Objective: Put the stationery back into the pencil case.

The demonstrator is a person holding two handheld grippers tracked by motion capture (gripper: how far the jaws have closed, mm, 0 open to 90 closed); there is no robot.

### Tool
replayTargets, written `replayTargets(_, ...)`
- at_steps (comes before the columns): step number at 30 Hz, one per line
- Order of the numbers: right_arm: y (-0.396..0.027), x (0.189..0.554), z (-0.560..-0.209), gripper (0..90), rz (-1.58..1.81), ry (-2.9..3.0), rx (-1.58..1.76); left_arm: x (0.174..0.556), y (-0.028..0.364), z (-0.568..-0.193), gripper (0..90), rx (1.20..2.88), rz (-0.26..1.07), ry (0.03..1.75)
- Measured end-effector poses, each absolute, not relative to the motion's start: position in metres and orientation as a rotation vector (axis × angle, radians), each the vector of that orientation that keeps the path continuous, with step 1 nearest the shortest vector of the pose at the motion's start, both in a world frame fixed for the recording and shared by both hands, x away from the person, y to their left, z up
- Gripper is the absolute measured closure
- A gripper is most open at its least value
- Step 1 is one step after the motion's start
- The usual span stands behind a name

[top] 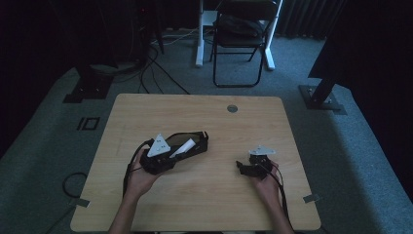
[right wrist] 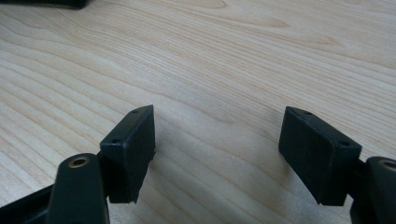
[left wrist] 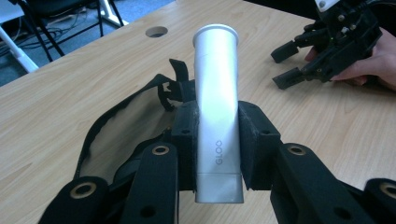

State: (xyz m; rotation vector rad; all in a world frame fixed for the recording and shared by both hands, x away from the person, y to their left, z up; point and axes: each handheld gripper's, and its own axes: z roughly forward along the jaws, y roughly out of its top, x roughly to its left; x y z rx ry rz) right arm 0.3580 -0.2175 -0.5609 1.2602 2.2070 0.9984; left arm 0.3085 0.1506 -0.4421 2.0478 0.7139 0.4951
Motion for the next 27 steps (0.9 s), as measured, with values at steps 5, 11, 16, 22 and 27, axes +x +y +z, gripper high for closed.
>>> replayTargets(5, -0.217, 0.358, -0.561, 27.1, 0.998, 2.207, 1.261, 0.31, 0.152, -0.442, 70.8, 2.042, 0.501, 0.726)
replayTargets(11, -0.217, 0.358, -0.561, 27.1, 0.998, 2.207, 1.261, 0.313, 0.154, -0.443, 70.8, 2.036, 0.509, 0.741)
replayTargets(16, -0.217, 0.358, -0.561, 27.0, 0.998, 2.207, 1.26, 0.314, 0.155, -0.443, 70.8, 2.032, 0.52, 0.755)
replayTargets(22, -0.217, 0.358, -0.561, 27.1, 0.998, 2.207, 1.26, 0.317, 0.157, -0.444, 70.8, 2.029, 0.53, 0.772)
replayTargets(27, -0.217, 0.358, -0.561, 27.0, 0.998, 2.207, 1.26, 0.319, 0.158, -0.445, 70.8, 2.021, 0.536, 0.791)
